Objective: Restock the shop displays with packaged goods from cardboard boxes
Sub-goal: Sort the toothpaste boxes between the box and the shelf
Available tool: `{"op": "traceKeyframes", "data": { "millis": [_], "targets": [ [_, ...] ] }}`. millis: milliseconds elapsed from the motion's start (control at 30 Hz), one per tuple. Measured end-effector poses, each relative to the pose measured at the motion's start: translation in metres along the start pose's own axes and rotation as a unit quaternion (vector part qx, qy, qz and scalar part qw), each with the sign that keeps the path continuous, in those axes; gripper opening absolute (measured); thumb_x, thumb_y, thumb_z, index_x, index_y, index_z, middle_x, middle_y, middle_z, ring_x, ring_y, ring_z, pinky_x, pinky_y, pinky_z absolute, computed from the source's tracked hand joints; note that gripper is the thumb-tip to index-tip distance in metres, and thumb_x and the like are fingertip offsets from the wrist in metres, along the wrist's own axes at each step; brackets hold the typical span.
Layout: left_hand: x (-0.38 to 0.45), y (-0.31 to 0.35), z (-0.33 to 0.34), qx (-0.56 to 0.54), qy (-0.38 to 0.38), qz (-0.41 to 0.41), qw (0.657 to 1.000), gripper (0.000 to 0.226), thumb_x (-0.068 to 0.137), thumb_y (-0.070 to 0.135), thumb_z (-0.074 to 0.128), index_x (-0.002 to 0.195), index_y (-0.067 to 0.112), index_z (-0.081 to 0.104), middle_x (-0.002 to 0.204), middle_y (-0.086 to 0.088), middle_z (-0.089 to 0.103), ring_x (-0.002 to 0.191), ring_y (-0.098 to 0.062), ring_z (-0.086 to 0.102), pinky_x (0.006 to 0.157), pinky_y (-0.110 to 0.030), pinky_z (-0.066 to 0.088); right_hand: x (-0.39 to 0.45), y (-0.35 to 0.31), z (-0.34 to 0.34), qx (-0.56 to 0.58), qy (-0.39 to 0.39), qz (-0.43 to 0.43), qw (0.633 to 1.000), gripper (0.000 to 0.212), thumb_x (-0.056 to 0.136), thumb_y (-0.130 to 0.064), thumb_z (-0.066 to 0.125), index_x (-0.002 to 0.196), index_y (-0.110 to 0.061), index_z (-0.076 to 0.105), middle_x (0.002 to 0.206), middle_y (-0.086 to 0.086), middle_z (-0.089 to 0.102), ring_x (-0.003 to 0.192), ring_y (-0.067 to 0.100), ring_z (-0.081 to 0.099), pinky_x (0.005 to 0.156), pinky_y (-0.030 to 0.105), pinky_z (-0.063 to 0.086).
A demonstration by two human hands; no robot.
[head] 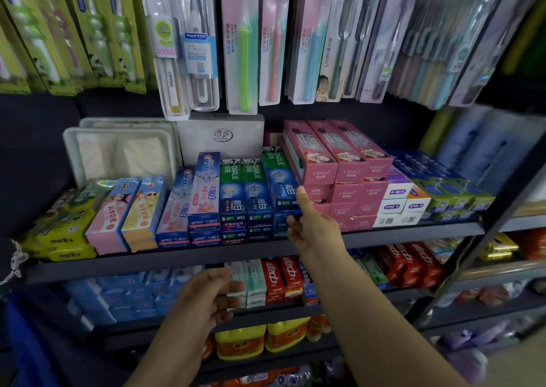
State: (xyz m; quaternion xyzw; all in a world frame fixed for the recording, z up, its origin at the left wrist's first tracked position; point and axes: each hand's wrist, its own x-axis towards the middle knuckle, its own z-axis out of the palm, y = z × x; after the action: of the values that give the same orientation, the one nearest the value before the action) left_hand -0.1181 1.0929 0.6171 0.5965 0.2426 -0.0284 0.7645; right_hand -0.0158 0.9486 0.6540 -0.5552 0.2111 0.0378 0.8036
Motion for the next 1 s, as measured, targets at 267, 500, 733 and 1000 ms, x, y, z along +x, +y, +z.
{"op": "traceKeyframes", "data": {
  "millis": [267,500,733,1000],
  "targets": [
    [0.027,-0.047,0.019,0.077,-0.060,-0.064,0.993,0.012,0.096,0.012,0.051,0.095,0.007,0.061,0.072,-0.011,0.071,0.066,-0.026,0.059,0.057,-0.031,0.042,-0.002,0.045,-0.086,-0.043,0.034,-0.036,0.998,0.031,0.089,-0.037,0.063,0.073,-0.014,0.053,0.055,-0.003,0.053,0.060,0.015,0.052,0.064,0.033,0.045],
    [0.033,-0.138,0.076,0.196,-0.161,-0.114,0.961,0.013,0.096,0.012,0.052,0.088,0.010,0.062,0.081,-0.012,0.070,0.070,-0.022,0.060,0.067,-0.034,0.044,-0.043,0.110,-0.228,-0.128,0.188,0.007,0.974,0.013,0.095,-0.022,0.056,0.102,-0.012,0.062,0.084,0.004,0.062,0.069,0.009,0.058,0.049,0.009,0.045],
    [0.027,-0.231,0.157,0.342,-0.277,-0.092,0.893,0.011,0.096,0.011,0.052,0.088,0.015,0.058,0.081,-0.008,0.064,0.062,-0.015,0.055,0.056,-0.025,0.040,-0.076,0.165,-0.382,-0.168,0.306,0.112,0.930,0.017,0.092,-0.029,0.060,0.107,-0.021,0.060,0.100,0.002,0.064,0.086,0.015,0.063,0.066,0.023,0.050],
    [0.014,-0.351,0.268,0.430,-0.310,-0.137,0.837,0.012,0.097,0.011,0.048,0.090,0.017,0.056,0.088,-0.010,0.064,0.070,-0.018,0.058,0.061,-0.025,0.044,-0.071,0.222,-0.524,-0.132,0.360,0.192,0.903,0.019,0.091,-0.024,0.062,0.106,-0.013,0.060,0.095,0.007,0.065,0.082,0.019,0.063,0.064,0.025,0.048]
  ]
}}
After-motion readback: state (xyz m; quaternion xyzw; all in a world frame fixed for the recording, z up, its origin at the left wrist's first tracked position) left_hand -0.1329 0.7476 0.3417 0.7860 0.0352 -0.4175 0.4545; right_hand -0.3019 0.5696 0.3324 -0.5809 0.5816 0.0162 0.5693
